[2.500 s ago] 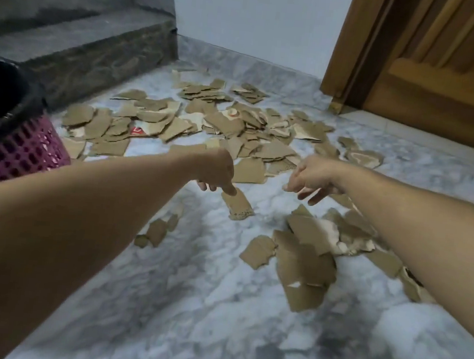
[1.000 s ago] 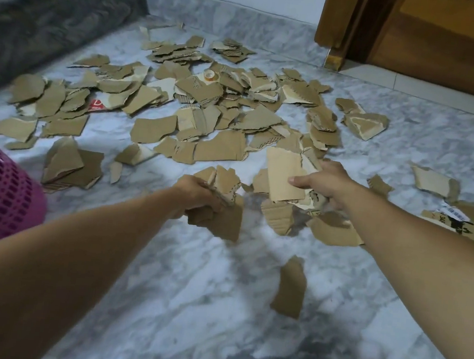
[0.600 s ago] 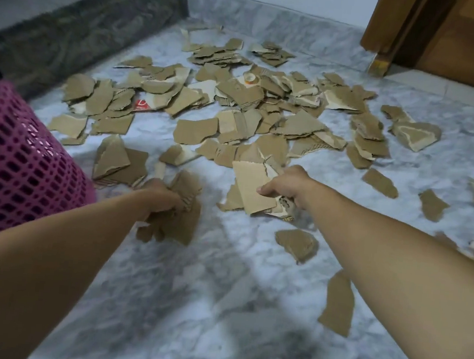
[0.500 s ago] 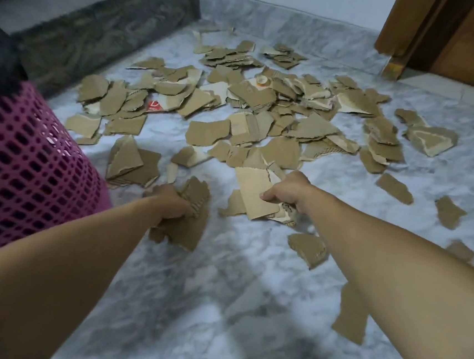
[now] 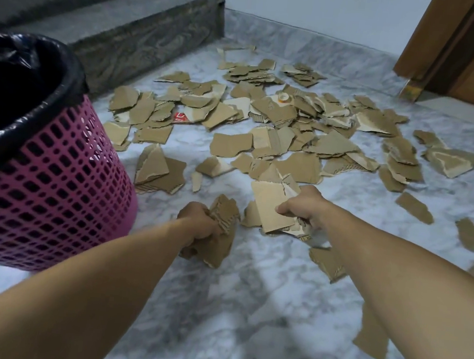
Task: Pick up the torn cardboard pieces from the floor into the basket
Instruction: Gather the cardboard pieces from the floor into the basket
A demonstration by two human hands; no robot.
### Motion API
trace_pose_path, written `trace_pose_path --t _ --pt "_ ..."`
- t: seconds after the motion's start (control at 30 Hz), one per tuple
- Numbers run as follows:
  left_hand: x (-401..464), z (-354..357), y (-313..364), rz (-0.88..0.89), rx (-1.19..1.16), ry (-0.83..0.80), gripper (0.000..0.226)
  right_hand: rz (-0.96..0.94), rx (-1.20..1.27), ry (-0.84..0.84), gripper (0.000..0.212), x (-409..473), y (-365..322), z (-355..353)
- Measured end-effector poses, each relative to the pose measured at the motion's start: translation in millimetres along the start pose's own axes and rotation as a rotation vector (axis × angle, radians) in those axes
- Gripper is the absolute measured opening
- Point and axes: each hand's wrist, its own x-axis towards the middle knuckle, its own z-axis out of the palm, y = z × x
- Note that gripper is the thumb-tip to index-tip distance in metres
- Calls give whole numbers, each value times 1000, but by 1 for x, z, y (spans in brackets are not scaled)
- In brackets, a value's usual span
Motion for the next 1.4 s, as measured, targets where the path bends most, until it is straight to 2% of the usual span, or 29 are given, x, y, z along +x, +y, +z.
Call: trace_pose_path --t 0.23,0.4,0.53,0.67,0.73,0.87,1.0,1.07,1.13,1.23,1.3,1.4 --pt "-15 13 3 1 -111 -23 30 42 77 -178 37 -20 -3 12" --pt "-22 -5 25 59 -95 -53 32 -19 -7 -72 44 -36 -24 -8" --pt "-39 -54 59 101 -94 -51 49 -126 28 -24 54 -56 -58 -27" --pt "-71 -110 92 188 -66 -15 44 -233 92 -11 60 -78 -106 -36" --pt "-88 -142 105 214 -50 8 47 -298 56 30 53 -95 -138 -35" --pt "-121 -227 121 209 0 4 36 -425 49 82 46 -137 -212 -25" --pt "-152 -316 102 137 56 -48 45 -521 118 23 30 -178 -278 8" --pt "-157 -351 78 88 99 48 37 -544 166 -23 27 -192 -305 31" --pt "-159 -377 52 34 149 161 43 -546 168 -78 23 -201 -324 62" --pt "-159 -394 14 -56 237 242 44 -505 228 -226 24 -204 -344 114" --pt "-153 -390 -5 -80 205 228 56 -456 313 -323 23 -204 -347 138" --pt "-148 -377 -20 -59 277 273 65 -419 297 -342 44 -196 -345 151"
